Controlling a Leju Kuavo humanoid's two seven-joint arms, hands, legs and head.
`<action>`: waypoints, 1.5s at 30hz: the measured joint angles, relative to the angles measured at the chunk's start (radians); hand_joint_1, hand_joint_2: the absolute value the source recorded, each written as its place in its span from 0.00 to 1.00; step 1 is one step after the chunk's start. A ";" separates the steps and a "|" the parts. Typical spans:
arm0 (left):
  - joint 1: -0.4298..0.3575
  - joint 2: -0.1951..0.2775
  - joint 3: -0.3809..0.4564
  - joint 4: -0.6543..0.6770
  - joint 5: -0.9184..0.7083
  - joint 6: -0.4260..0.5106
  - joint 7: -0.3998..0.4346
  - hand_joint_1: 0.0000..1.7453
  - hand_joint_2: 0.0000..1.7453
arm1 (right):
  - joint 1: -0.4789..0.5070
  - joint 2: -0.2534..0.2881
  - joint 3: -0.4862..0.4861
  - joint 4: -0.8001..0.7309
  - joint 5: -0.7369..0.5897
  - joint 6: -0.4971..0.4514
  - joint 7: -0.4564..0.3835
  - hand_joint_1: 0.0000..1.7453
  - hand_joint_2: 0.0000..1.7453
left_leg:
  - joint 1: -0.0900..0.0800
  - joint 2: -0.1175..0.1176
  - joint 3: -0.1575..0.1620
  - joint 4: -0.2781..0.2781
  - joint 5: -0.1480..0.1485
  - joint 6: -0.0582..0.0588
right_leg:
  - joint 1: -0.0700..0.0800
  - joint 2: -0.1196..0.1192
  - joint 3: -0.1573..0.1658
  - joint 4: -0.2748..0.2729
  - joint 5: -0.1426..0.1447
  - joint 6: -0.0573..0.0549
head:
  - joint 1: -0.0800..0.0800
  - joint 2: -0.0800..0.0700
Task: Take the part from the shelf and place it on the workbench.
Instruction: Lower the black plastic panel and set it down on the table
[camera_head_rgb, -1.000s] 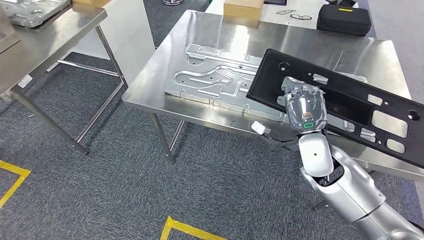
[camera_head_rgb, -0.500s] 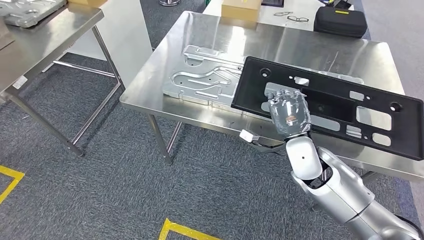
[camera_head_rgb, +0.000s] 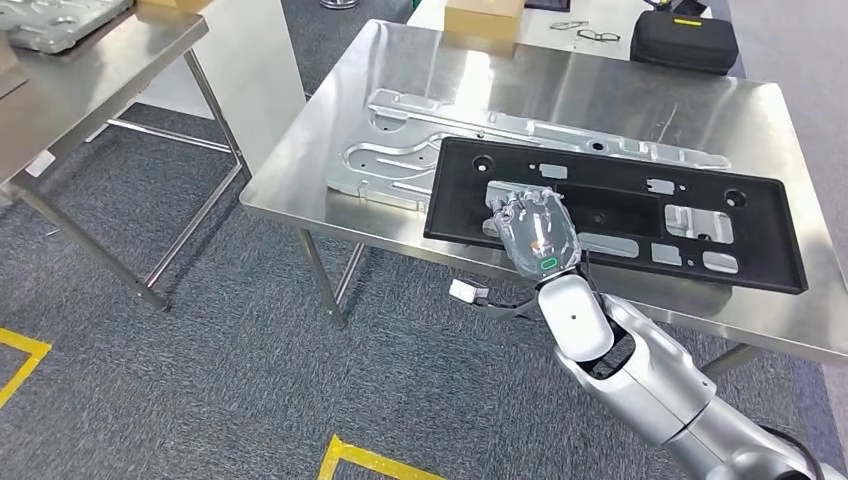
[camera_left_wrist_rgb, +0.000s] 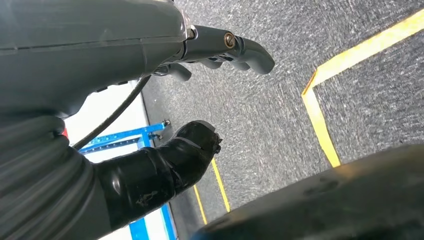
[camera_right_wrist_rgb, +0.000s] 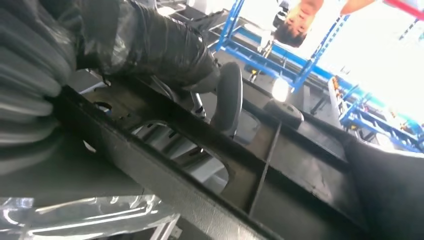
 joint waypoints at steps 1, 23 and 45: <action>0.000 0.000 0.000 0.000 0.000 0.001 -0.001 0.00 1.00 | 0.000 0.001 0.000 -0.002 0.000 0.002 0.000 1.00 1.00 | 0.000 0.000 -0.001 0.005 -0.006 -0.005 | -0.003 0.000 0.003 -0.005 0.002 -0.006 | 0.000 0.000; 0.003 0.001 0.002 0.000 0.012 0.015 -0.017 0.00 1.00 | 0.018 0.017 -0.003 -0.027 0.000 0.029 -0.040 1.00 1.00 | 0.005 -0.002 -0.002 0.006 -0.002 0.024 | -0.008 0.003 -0.138 0.285 -0.116 0.026 | 0.000 0.000; 0.006 0.003 0.007 0.000 0.015 0.016 -0.025 0.00 1.00 | 0.028 0.018 -0.037 -0.061 0.000 0.046 -0.064 1.00 1.00 | 0.006 -0.006 -0.038 0.012 0.026 -0.010 | -0.003 0.006 0.060 -0.009 -0.050 0.002 | 0.000 0.000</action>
